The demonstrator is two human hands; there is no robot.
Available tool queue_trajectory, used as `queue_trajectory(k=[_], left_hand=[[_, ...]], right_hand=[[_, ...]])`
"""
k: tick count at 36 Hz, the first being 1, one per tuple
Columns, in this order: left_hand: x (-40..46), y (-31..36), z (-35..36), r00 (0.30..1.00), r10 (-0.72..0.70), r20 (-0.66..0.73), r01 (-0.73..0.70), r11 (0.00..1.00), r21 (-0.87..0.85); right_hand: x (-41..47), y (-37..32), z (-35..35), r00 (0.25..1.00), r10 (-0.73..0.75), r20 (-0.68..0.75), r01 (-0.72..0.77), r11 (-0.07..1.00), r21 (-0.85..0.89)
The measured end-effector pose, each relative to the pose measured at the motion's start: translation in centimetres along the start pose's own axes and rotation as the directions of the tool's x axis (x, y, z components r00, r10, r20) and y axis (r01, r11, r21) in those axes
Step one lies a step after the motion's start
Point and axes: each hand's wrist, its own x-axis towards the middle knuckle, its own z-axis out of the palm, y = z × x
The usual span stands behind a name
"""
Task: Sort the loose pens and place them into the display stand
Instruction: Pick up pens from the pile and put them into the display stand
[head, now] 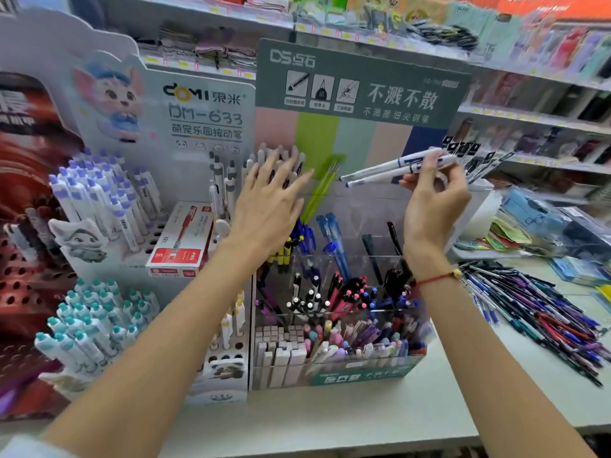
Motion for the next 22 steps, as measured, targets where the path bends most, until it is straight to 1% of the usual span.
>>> queue_trajectory(k=[1,2,4,5,6,7,9,11,12,14,15,17,22], left_hand=[[0.1,-0.1,0.1,1.0,0.005,0.003,-0.005,0.999,0.034],[0.1,-0.2,0.2,1.0,0.002,-0.009,-0.002,0.999,0.054],[0.0,-0.4,0.4,0.999,-0.002,-0.04,0.005,0.997,0.073],[-0.1,-0.4,0.6,0.999,0.0,-0.049,0.004,0.997,0.081],[-0.2,-0.5,0.9,0.999,0.005,-0.054,0.0,0.996,0.088],[-0.3,-0.4,1.1,0.998,0.011,-0.059,-0.006,0.996,0.09],[-0.4,-0.3,1.3,0.997,0.019,-0.071,-0.013,0.996,0.083],[-0.4,-0.2,1.3,0.997,0.02,-0.071,-0.015,0.997,0.072],[-0.3,-0.2,1.3,0.997,0.022,-0.069,-0.017,0.998,0.068],[-0.3,-0.2,1.1,0.997,0.026,-0.071,-0.022,0.998,0.056],[-0.3,-0.2,1.1,0.997,0.027,-0.078,-0.023,0.999,0.046],[-0.5,-0.1,1.0,0.995,0.027,-0.101,-0.025,0.999,0.019],[-1.3,1.6,0.9,0.978,0.065,-0.198,-0.071,0.997,-0.023]], right_hand=[[0.8,0.4,0.3,0.999,-0.044,0.009,0.044,0.998,-0.035],[1.4,0.8,0.7,0.996,-0.081,0.047,0.085,0.993,-0.08],[2.5,2.0,1.5,0.977,-0.104,0.188,0.146,0.963,-0.227],[2.8,2.6,1.8,0.959,-0.105,0.262,0.187,0.931,-0.313],[3.1,3.2,2.1,0.94,-0.088,0.328,0.218,0.898,-0.383],[3.2,3.7,2.4,0.922,-0.043,0.384,0.217,0.88,-0.423],[3.2,4.4,2.8,0.879,0.12,0.462,0.135,0.866,-0.481],[3.3,4.7,3.0,0.832,0.28,0.479,0.036,0.835,-0.549],[3.4,4.8,2.9,0.812,0.335,0.478,-0.016,0.831,-0.556],[3.6,4.6,2.4,0.767,0.423,0.482,-0.132,0.84,-0.527],[3.5,4.3,2.1,0.75,0.444,0.491,-0.171,0.847,-0.504],[3.4,4.1,1.2,0.749,0.432,0.502,-0.159,0.853,-0.497],[3.2,3.4,-2.2,0.8,0.358,0.482,-0.038,0.832,-0.553]])
